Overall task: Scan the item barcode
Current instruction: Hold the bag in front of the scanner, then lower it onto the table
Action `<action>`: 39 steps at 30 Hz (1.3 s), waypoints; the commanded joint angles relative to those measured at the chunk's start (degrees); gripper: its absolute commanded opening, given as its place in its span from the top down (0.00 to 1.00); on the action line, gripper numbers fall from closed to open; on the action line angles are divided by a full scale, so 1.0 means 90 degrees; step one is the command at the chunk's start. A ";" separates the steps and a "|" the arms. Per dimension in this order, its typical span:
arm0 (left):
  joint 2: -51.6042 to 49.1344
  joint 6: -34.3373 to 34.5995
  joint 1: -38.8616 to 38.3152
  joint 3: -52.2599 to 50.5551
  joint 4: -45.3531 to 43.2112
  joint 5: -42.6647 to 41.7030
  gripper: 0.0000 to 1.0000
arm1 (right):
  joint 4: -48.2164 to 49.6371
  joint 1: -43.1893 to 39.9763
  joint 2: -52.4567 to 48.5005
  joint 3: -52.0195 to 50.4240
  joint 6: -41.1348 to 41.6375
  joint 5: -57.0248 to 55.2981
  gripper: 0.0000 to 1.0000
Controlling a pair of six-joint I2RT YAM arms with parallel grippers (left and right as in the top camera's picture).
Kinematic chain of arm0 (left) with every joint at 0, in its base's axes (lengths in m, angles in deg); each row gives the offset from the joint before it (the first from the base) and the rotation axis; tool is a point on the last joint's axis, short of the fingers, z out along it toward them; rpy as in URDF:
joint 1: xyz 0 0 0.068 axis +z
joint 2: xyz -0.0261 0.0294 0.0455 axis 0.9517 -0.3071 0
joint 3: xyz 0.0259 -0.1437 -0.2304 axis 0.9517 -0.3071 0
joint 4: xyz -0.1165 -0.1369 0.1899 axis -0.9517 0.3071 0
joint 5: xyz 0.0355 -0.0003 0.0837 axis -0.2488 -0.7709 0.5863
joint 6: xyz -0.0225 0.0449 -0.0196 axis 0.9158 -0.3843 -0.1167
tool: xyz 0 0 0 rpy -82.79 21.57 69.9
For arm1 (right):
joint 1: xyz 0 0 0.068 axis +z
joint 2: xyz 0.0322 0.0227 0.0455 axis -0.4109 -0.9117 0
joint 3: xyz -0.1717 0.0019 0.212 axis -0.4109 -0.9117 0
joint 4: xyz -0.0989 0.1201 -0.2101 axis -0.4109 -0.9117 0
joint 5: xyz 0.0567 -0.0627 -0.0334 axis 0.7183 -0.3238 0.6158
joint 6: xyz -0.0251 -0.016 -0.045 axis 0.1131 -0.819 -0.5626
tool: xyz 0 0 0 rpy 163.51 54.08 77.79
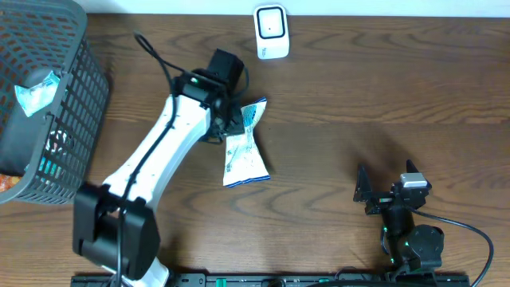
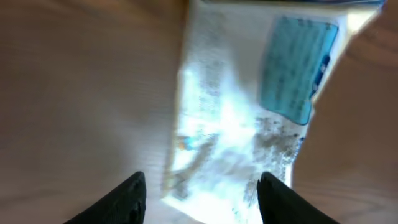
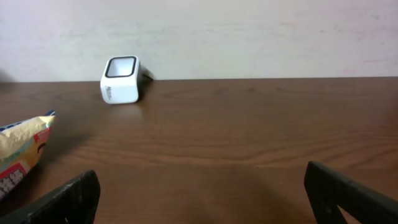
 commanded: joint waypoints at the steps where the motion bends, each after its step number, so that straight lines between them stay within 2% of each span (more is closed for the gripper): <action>1: -0.0272 -0.0153 -0.0158 -0.0408 -0.0435 -0.1188 0.43 | -0.0012 0.0051 0.0036 -0.0024 -0.0049 0.0012 0.01; 14: -0.1413 -0.0148 -0.1001 -0.0653 -0.1613 -0.1098 0.43 | -0.0012 0.0051 0.0036 -0.0024 -0.0049 0.0012 0.01; 21: -0.1943 -0.0155 -0.1205 -0.0634 -0.1804 -0.1095 0.43 | -0.0012 0.0051 0.0036 -0.0024 -0.0049 0.0012 0.01; 27: -0.1311 -0.0369 -0.0869 0.0061 -0.1069 -0.1090 0.43 | -0.0012 0.0051 0.0036 -0.0024 -0.0049 0.0012 0.01; 31: -0.0483 -0.0369 -0.0563 0.0192 -0.1103 -0.0969 0.42 | -0.0012 0.0051 0.0036 -0.0024 -0.0049 0.0012 0.01; 35: 0.0260 -0.0367 -0.0287 0.0189 -0.1171 -0.0044 0.42 | -0.0012 0.0051 0.0036 -0.0024 -0.0049 0.0012 0.01; 39: 0.0554 -0.0367 -0.0117 0.0189 -0.1173 0.0816 0.41 | -0.0012 0.0051 0.0036 -0.0024 -0.0049 0.0012 0.01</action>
